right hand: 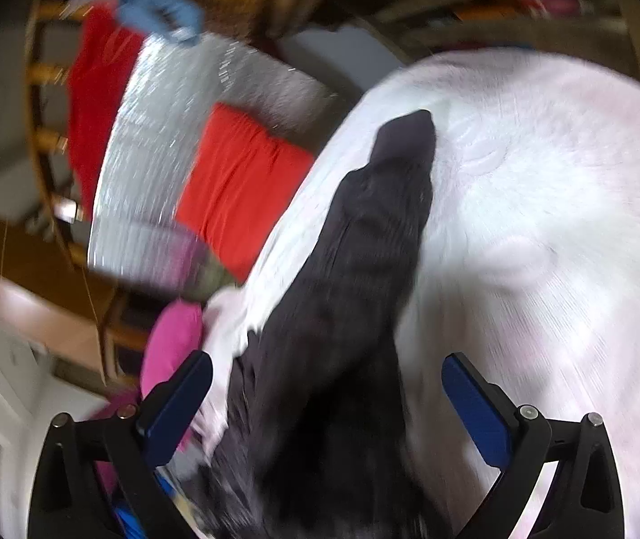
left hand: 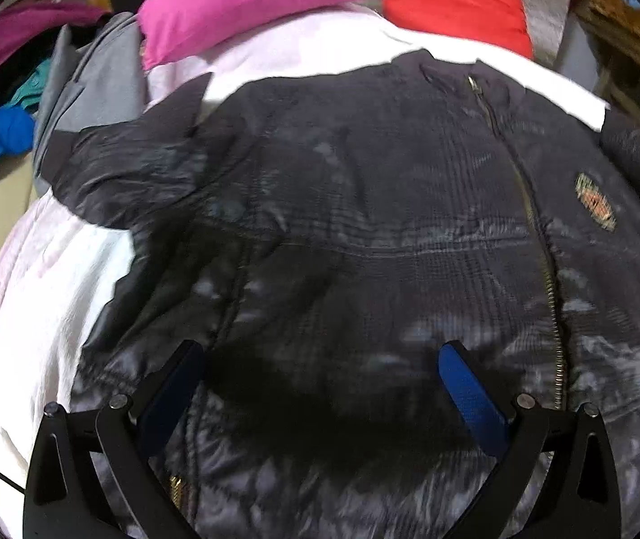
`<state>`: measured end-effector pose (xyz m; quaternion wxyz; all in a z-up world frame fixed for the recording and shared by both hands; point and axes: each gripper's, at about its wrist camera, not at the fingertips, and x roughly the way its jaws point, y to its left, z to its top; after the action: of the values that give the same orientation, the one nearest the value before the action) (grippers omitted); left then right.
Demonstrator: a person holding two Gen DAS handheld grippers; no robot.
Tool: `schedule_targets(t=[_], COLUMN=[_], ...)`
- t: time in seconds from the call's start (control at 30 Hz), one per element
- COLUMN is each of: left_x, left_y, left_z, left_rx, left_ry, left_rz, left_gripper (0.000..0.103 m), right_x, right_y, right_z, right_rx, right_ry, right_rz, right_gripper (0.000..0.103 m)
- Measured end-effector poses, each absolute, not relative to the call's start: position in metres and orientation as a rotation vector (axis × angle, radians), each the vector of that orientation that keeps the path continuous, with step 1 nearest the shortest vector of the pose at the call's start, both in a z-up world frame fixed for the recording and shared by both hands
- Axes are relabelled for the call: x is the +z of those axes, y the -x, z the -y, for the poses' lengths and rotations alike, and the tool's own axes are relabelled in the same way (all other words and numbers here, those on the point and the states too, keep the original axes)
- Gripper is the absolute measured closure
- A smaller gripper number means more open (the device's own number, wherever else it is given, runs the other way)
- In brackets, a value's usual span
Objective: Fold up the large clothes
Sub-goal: 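Grasp the jacket sleeve nearest the right gripper with the right gripper, then fold the held sleeve across the jacket body with the right gripper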
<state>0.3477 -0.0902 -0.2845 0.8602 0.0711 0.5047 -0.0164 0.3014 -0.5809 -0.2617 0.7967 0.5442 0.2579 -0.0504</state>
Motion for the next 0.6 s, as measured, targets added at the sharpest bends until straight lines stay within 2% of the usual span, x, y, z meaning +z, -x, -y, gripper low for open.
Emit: schedule_targets(t=[0.1,0.17,0.23,0.3,0.33,0.37,0.47,0.6], left_x=[-0.289,-0.292,-0.294,-0.295,-0.296,-0.296,-0.298,-0.297], left_y=[-0.350,-0.352,-0.354,-0.355,-0.354,-0.356,-0.353,-0.343], left_z=[0.098,0.100,0.101,0.101,0.100,0.098,0.097,0.092], left_rx=[-0.027,-0.023,-0.018,-0.013,-0.010,-0.009,-0.002,-0.009], left_ry=[-0.164,-0.149,-0.133,-0.118,-0.111,-0.106,-0.094,-0.090], left_rz=[-1.068,-1.072,-1.075,-1.071,-1.069,-1.070,-1.063,-1.052], left_gripper=[0.000,0.000,0.000,0.000,0.000,0.000,0.000,0.000], right_x=[-0.281,-0.293,-0.300,-0.307,-0.310,-0.310,-0.288,-0.245], right_y=[-0.331,-0.349,-0.361,-0.369,-0.373,-0.373,-0.367,-0.356], right_z=[0.595,0.600,0.602,0.604,0.605,0.603,0.590,0.558], right_rx=[-0.121,-0.132,-0.160,-0.182,-0.171,-0.163,-0.148,-0.083], right_ry=[-1.216,-1.232,-1.227,-1.231,-1.239,-1.243,-1.157,-1.054], right_rz=[-0.579,-0.598,-0.632,-0.645,-0.643,-0.640,-0.584,-0.532], right_gripper=[0.009,0.020,0.024,0.040,0.059,0.069,0.081,0.082])
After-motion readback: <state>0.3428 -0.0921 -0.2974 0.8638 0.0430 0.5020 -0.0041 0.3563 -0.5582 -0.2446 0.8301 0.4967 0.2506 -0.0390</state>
